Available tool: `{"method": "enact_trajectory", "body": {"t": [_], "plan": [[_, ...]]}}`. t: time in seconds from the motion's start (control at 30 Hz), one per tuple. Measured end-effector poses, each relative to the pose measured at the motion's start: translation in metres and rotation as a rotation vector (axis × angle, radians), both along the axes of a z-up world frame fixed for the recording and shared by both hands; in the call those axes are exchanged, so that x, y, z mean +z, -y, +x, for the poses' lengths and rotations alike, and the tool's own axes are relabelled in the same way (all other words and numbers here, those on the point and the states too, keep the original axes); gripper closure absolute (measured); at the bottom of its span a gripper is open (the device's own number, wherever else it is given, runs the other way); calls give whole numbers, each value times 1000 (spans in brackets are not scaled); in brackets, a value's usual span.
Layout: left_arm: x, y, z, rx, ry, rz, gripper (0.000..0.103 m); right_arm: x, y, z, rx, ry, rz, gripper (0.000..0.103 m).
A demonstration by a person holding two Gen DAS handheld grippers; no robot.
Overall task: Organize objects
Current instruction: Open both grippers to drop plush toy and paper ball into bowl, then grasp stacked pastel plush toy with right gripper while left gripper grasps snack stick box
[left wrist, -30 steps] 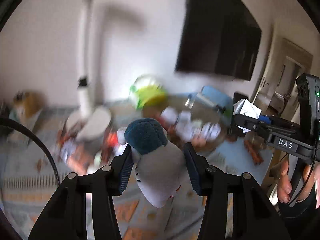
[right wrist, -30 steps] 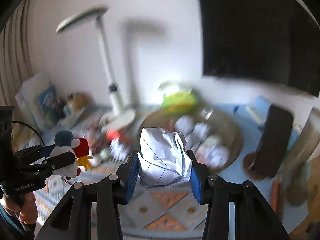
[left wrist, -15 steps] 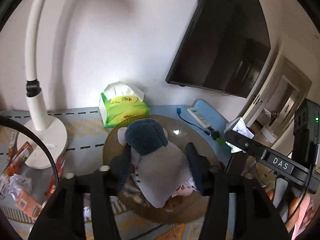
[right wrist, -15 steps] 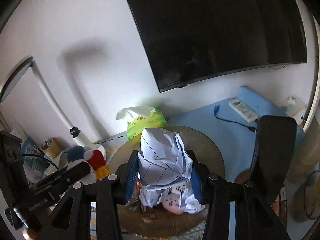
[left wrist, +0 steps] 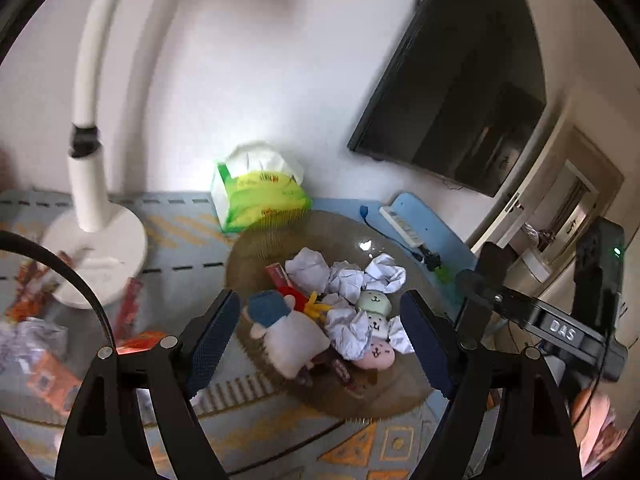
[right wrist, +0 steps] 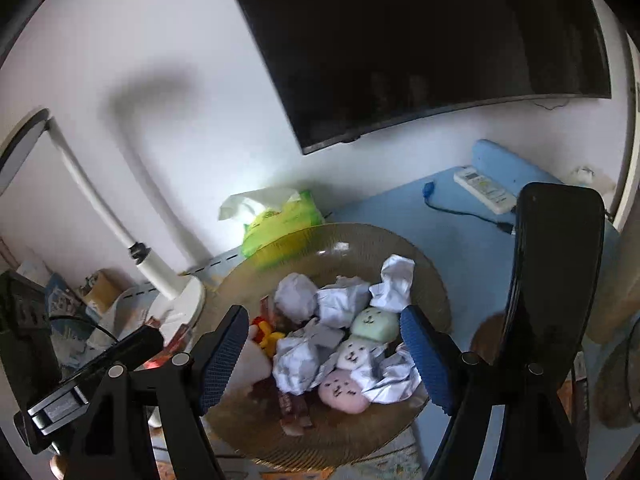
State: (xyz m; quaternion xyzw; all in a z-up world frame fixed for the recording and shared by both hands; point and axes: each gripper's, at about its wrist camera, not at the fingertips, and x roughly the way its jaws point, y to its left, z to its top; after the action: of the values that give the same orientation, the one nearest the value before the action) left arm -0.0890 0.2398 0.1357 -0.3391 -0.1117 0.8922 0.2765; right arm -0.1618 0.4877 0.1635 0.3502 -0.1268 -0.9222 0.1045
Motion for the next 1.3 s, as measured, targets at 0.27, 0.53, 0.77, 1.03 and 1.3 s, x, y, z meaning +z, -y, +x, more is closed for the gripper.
{"method": "enact_trajectory", "body": {"t": [0.27,0.53,0.77,1.03,1.3], "plan": [[54,106,63,144,-132,-17,21,39,55,43,146,-93,33,26],[68,236,98,373,-161,-34,16,50,135,81,328,-140,25,26],[16,278,77,380,-92,-125,16,-15,196,85,407,-8,42,26],[-64,255,-7,207,62,-238,16,-108,235,67,384,267,-105,26],[-108,252,-34,144,119,-135,32,-136,265,52,330,348,-139,26]]}}
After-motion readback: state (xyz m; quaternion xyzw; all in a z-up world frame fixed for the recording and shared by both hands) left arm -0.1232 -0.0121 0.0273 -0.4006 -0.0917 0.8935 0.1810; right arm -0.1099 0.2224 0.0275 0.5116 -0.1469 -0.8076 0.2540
